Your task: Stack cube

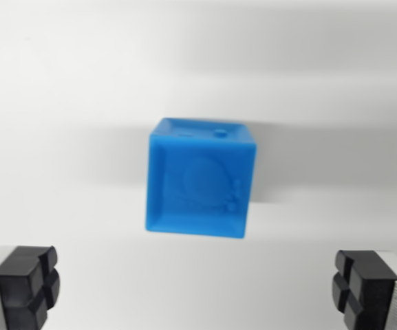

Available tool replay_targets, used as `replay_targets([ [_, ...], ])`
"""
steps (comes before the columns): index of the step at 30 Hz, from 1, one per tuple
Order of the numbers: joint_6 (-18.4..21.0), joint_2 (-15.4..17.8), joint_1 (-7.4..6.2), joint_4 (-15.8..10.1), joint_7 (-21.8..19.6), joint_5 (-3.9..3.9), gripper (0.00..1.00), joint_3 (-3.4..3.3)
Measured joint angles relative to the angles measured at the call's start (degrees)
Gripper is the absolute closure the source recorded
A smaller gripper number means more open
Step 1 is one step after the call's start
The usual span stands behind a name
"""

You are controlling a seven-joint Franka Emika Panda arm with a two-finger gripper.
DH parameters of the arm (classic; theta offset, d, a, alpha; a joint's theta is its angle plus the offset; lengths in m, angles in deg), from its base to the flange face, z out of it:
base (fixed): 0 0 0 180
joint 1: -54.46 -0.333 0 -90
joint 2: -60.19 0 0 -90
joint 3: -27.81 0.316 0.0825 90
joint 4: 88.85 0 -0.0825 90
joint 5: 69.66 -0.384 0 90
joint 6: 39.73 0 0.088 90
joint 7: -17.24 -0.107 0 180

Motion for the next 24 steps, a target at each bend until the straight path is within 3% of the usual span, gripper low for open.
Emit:
replay_targets([
  [13, -10.2, -11.1, 0.00, 0.8, -0.1, 0.00, 0.00, -0.03],
  [24, -16.2, -18.5, -0.02, 2.2, -0.1, 0.00, 0.00, -0.15],
])
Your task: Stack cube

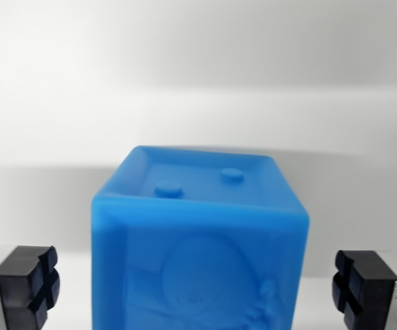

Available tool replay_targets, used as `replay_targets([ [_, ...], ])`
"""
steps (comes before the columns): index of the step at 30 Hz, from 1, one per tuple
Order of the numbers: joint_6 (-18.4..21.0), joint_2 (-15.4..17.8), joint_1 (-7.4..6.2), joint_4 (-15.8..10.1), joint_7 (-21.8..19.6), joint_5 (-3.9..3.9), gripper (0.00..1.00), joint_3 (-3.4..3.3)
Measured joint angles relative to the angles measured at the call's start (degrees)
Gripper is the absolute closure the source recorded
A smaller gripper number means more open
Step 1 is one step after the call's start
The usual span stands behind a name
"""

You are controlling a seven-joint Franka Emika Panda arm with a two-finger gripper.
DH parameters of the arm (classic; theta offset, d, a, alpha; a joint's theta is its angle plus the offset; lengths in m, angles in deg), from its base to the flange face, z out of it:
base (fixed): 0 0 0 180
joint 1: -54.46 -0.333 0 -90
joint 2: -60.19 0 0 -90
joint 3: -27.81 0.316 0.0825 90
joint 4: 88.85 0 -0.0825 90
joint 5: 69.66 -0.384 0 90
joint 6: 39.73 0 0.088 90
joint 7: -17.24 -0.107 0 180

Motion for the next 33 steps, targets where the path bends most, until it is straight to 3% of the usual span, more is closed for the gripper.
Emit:
replay_targets([
  [13, -2.9, -3.9, -0.03, 1.1, 0.0, 0.00, 0.00, -0.04],
  [14, -2.9, -3.9, -0.03, 1.1, 0.0, 0.00, 1.00, -0.04],
  [33, -2.9, -3.9, -0.03, 1.1, 0.0, 0.00, 1.00, -0.05],
])
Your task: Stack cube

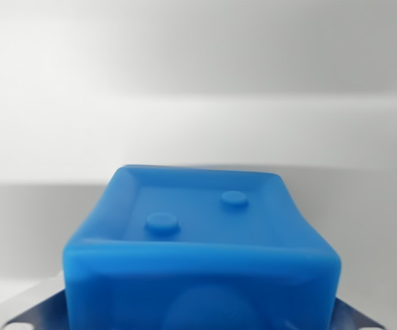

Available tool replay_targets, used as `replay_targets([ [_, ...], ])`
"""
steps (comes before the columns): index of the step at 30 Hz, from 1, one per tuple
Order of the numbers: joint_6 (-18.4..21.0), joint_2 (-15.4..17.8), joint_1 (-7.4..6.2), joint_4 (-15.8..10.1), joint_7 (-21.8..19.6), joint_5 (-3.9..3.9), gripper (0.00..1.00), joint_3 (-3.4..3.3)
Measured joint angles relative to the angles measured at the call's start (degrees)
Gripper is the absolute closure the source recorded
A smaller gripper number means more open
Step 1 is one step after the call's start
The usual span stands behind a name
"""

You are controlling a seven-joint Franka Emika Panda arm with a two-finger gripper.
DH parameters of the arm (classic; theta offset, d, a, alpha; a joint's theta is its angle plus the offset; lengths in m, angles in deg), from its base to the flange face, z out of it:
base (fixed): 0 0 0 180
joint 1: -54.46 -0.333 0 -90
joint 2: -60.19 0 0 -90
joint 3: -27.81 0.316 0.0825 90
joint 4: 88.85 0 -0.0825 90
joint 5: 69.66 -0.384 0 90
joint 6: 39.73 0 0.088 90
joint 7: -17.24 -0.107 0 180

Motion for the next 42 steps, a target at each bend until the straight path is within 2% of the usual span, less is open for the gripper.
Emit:
replay_targets([
  [21, 0.3, 0.5, 0.00, -0.1, 0.0, 0.00, 1.00, 0.00],
  [33, 3.4, 4.8, 0.00, -1.2, 0.0, 0.00, 1.00, 0.00],
  [42, 7.2, 9.8, 0.00, -2.2, 0.0, 0.00, 1.00, 0.00],
])
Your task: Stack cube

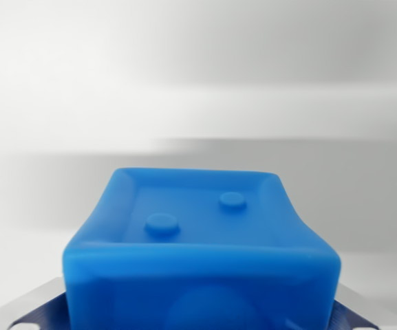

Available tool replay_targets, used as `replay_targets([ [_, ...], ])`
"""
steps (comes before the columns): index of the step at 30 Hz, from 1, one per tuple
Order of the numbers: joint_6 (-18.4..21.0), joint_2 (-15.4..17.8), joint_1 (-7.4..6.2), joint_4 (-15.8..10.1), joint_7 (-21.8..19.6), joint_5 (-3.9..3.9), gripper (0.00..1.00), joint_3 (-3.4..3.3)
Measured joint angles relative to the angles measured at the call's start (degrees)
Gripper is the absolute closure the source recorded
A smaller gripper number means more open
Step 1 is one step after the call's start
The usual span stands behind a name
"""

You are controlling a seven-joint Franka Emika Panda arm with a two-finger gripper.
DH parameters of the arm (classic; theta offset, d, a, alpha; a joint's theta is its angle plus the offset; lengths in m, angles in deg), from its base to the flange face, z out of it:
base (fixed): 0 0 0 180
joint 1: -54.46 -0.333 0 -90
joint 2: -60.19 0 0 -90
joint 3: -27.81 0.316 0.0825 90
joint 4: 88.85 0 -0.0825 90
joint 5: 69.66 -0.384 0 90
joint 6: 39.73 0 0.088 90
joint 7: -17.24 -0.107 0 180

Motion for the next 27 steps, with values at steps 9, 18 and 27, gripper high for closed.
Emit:
replay_targets([
  [9, 4.9, 6.0, 0.00, -0.8, 0.0, 0.00, 1.00, 0.00],
  [18, 6.5, 6.7, -1.13, -0.2, -1.9, 0.00, 1.00, 0.47],
  [27, 8.4, 7.6, -2.48, 0.7, -4.3, 0.00, 1.00, 1.12],
])
